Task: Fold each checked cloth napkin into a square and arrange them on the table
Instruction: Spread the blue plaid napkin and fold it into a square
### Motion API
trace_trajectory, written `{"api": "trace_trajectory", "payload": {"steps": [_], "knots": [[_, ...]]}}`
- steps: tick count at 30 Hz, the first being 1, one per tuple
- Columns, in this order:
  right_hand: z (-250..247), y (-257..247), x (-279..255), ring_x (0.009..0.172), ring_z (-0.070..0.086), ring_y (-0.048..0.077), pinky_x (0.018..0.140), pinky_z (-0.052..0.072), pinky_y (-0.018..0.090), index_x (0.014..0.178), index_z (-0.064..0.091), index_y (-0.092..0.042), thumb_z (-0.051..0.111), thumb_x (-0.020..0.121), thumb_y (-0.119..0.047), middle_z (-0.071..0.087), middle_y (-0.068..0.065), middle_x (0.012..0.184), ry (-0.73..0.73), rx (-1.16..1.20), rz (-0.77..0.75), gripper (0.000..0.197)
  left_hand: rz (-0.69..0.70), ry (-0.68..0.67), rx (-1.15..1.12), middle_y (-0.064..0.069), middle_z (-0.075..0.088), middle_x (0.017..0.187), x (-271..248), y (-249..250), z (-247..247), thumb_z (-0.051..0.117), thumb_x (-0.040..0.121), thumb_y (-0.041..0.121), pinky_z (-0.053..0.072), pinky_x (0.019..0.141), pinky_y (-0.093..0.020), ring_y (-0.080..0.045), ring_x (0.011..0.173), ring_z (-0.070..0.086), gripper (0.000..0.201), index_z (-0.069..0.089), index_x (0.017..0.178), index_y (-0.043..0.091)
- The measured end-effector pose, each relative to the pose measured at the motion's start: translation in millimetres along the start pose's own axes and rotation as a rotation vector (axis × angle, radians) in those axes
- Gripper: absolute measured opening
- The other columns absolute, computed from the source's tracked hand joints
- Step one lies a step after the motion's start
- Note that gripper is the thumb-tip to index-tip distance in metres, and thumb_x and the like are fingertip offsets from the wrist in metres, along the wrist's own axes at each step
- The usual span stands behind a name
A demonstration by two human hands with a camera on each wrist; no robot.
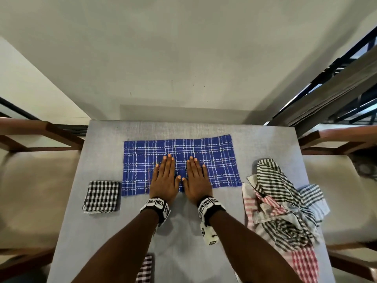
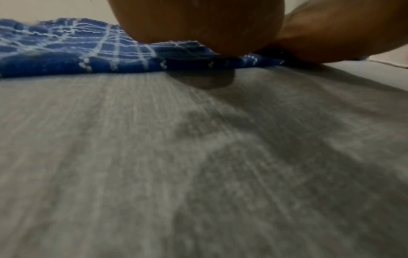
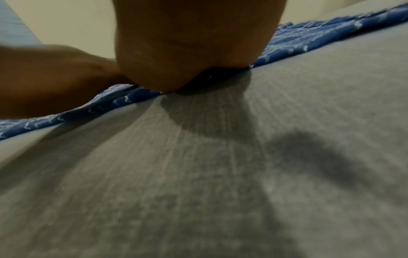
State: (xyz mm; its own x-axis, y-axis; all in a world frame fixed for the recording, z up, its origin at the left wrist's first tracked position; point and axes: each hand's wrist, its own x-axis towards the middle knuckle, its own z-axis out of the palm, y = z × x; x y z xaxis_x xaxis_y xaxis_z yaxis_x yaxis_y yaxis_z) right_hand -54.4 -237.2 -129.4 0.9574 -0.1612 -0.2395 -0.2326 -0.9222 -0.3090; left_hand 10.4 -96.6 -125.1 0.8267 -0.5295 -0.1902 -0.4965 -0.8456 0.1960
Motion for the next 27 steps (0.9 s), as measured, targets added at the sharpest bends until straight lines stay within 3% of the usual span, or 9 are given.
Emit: {"api": "trace_trajectory", "payload": {"steps": [4, 7, 10, 15, 18, 22, 24, 27], "knots": [[-5, 10, -3, 0.151, -0.011, 0.019, 0.123, 0.000, 0.044, 0.157, 0.003, -0.011, 0.014, 0.100, -0.045, -0.005, 0.005, 0.165, -0.025, -0.030, -0.048, 0.068, 0.225, -0.086, -0.050, -0.005, 0.007, 0.162, -8, 7, 10, 0.019, 0.100, 0.039, 0.005, 0.119, -0.038, -0.016, 0.149, 0.001, 0.061, 0.010, 0.153, 0.012], [-8, 17, 2, 0.151, -0.014, 0.018, 0.123, 0.001, 0.045, 0.157, -0.001, -0.013, 0.020, 0.102, -0.041, -0.010, 0.004, 0.165, -0.051, -0.046, -0.081, 0.066, 0.237, -0.119, -0.030, -0.003, 0.010, 0.162, -11, 7, 15, 0.021, 0.100, 0.041, 0.008, 0.119, -0.039, -0.016, 0.149, 0.003, 0.061, 0.013, 0.154, 0.013], [-6, 16, 3, 0.151, -0.015, 0.018, 0.123, 0.002, 0.046, 0.157, -0.002, -0.014, 0.021, 0.101, -0.042, -0.011, 0.003, 0.165, -0.067, -0.054, -0.068, 0.067, 0.118, -0.107, -0.053, 0.000, -0.001, 0.162, -17, 7, 14, 0.016, 0.101, 0.045, 0.006, 0.120, -0.040, -0.014, 0.149, -0.006, 0.061, 0.004, 0.154, 0.018], [-5, 17, 2, 0.150, -0.015, 0.017, 0.123, -0.002, 0.043, 0.157, -0.005, -0.015, 0.024, 0.103, -0.043, -0.013, 0.002, 0.164, -0.043, -0.063, -0.067, 0.067, -0.251, -0.029, -0.104, 0.000, -0.017, 0.160, -34, -38, 8, 0.003, 0.098, 0.050, -0.002, 0.120, -0.042, -0.017, 0.147, -0.016, 0.065, -0.009, 0.153, 0.019], [-4, 17, -1, 0.150, -0.015, 0.015, 0.123, -0.004, 0.041, 0.157, -0.004, -0.016, 0.024, 0.104, -0.043, -0.012, 0.001, 0.164, -0.022, -0.061, -0.064, 0.066, -0.332, -0.020, -0.136, -0.001, -0.019, 0.159, -38, -65, 6, 0.000, 0.095, 0.057, 0.000, 0.121, -0.044, -0.018, 0.147, -0.019, 0.070, -0.015, 0.151, 0.019], [-5, 16, 0, 0.151, -0.011, 0.017, 0.123, 0.001, 0.043, 0.158, -0.001, -0.015, 0.019, 0.101, -0.045, -0.008, 0.002, 0.165, -0.022, -0.074, -0.059, 0.067, -0.398, -0.019, -0.161, -0.007, -0.012, 0.161, -34, -62, 2, 0.003, 0.093, 0.063, 0.004, 0.121, -0.048, -0.023, 0.148, -0.012, 0.078, -0.012, 0.152, 0.015], [-7, 13, 0, 0.151, -0.011, 0.017, 0.124, 0.002, 0.044, 0.158, 0.000, -0.014, 0.015, 0.100, -0.045, -0.007, 0.003, 0.165, -0.017, -0.054, -0.040, 0.067, -0.347, 0.003, -0.127, -0.008, -0.010, 0.161, -29, -53, -4, 0.006, 0.095, 0.060, 0.001, 0.121, -0.047, -0.023, 0.148, -0.011, 0.076, -0.007, 0.153, 0.012], [-16, 8, 8, 0.152, -0.006, 0.018, 0.124, 0.003, 0.042, 0.157, 0.006, -0.011, 0.018, 0.100, -0.041, 0.001, 0.005, 0.165, 0.051, 0.018, -0.018, 0.066, -0.122, 0.048, -0.028, -0.005, -0.006, 0.162, -9, -39, -15, 0.011, 0.099, 0.045, -0.001, 0.121, -0.046, -0.019, 0.149, -0.008, 0.065, -0.001, 0.154, 0.012]]}}
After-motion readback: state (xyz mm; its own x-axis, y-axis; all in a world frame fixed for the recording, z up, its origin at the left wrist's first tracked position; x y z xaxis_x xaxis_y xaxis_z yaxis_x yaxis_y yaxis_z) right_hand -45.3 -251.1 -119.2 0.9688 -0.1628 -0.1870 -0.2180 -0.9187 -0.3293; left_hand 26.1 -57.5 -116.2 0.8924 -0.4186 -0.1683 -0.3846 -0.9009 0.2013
